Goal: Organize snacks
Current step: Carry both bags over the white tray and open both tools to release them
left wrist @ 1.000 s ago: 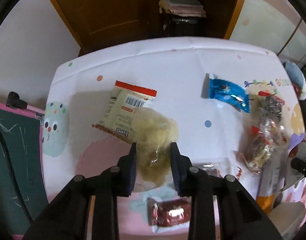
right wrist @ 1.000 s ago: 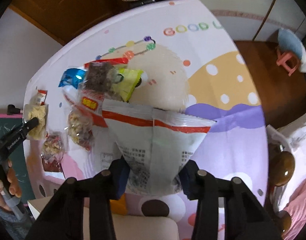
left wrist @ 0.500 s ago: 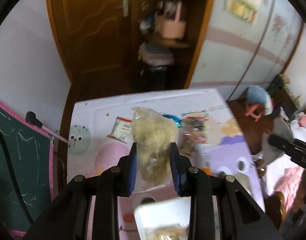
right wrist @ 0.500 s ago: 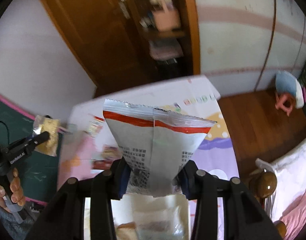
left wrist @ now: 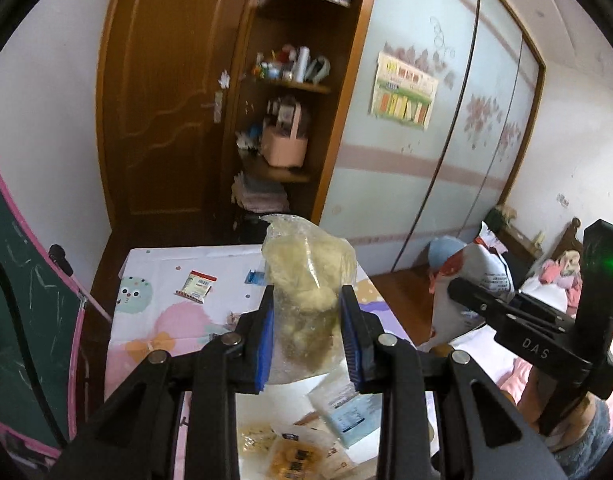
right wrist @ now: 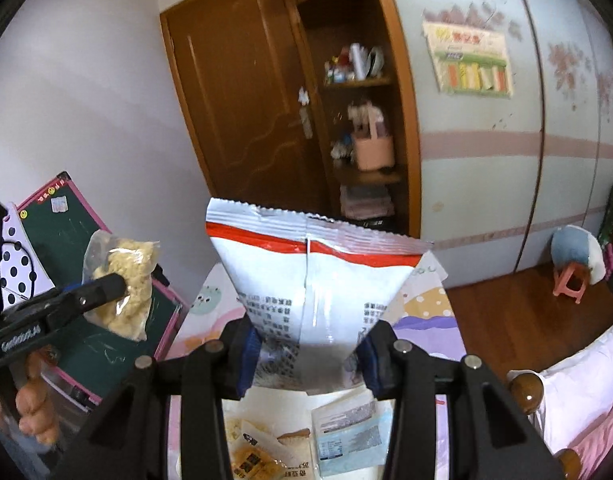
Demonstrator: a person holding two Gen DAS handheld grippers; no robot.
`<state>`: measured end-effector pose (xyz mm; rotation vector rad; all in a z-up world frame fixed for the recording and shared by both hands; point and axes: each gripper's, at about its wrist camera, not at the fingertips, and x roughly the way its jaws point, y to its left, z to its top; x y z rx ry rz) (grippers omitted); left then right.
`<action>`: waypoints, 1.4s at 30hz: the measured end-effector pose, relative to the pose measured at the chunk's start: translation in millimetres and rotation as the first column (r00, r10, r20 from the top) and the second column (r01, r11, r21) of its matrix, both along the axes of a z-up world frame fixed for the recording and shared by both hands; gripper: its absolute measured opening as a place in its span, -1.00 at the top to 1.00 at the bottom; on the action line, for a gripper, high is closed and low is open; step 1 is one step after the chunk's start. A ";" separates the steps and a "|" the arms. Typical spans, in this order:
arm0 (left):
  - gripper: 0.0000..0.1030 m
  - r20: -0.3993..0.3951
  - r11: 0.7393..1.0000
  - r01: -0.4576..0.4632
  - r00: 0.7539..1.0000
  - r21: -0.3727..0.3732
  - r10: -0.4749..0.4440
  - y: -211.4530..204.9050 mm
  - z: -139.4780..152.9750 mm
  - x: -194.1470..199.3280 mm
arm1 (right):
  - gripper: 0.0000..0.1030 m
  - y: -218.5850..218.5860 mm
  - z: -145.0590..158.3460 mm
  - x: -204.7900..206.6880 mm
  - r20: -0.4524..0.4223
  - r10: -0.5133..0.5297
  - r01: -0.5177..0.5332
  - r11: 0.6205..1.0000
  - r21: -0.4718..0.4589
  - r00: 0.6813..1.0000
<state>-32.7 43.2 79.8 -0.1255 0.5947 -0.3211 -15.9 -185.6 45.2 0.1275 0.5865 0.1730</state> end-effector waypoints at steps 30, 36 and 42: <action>-0.75 -0.026 0.968 -0.171 0.984 0.181 0.179 -29.8 -113.0 -23.2 | -0.13 31.1 -106.1 5.3 -0.287 -0.029 -0.021 0.986 -0.167 0.957; -0.85 0.002 0.959 -0.164 0.986 0.231 0.168 -41.2 -114.5 -20.6 | -0.14 32.7 -113.0 8.1 -0.308 -0.019 -0.034 0.985 -0.167 0.951; -0.85 -0.027 0.963 -0.167 0.984 0.211 0.176 -37.0 -118.5 -13.4 | -0.15 36.3 -110.8 6.0 -0.285 -0.017 -0.038 0.981 -0.188 0.958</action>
